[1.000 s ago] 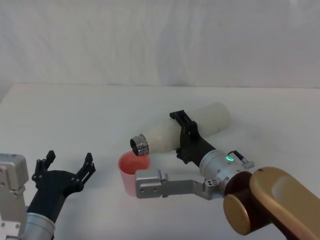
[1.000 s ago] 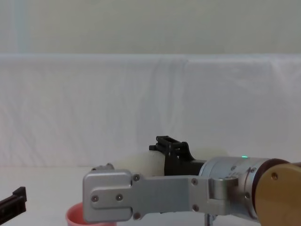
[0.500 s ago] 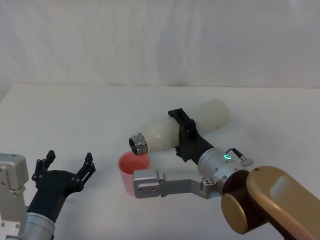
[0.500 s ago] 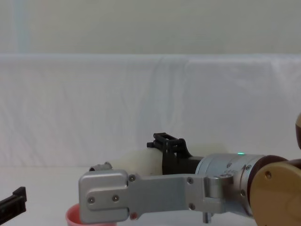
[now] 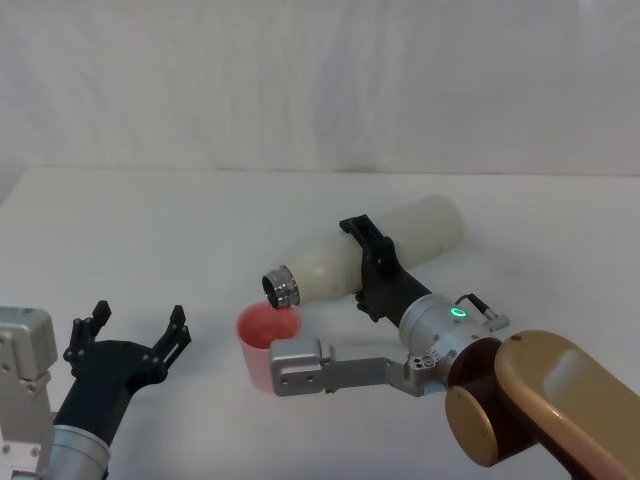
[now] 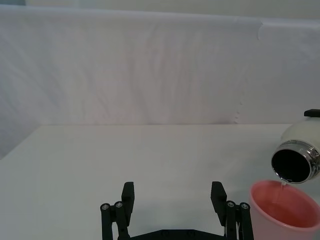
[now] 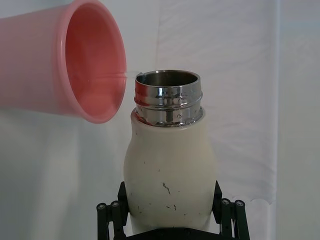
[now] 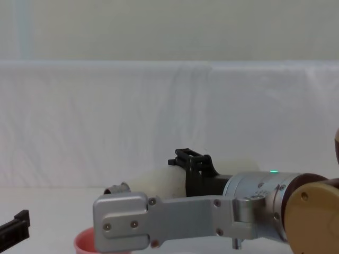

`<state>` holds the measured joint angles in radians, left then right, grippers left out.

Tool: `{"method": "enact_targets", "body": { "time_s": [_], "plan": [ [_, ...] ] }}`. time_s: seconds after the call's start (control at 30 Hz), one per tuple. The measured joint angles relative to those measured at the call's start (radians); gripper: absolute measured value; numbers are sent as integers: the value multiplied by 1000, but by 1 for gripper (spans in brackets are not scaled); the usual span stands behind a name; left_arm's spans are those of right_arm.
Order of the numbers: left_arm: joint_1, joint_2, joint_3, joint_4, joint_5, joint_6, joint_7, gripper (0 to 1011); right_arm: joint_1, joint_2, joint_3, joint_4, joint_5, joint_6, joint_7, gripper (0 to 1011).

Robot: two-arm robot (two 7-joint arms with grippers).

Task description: Grasp the thermos with one hand and pour water into the cup lid.

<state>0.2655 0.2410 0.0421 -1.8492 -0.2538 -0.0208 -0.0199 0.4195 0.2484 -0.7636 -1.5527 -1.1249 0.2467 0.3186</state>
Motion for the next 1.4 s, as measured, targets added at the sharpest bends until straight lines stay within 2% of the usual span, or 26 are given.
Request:
{"method": "enact_targets", "body": {
  "time_s": [1.4],
  "plan": [
    [0, 0, 0, 0, 0, 0, 0, 1001, 10, 3, -8, 9, -21, -2, -4, 957]
  ]
}}
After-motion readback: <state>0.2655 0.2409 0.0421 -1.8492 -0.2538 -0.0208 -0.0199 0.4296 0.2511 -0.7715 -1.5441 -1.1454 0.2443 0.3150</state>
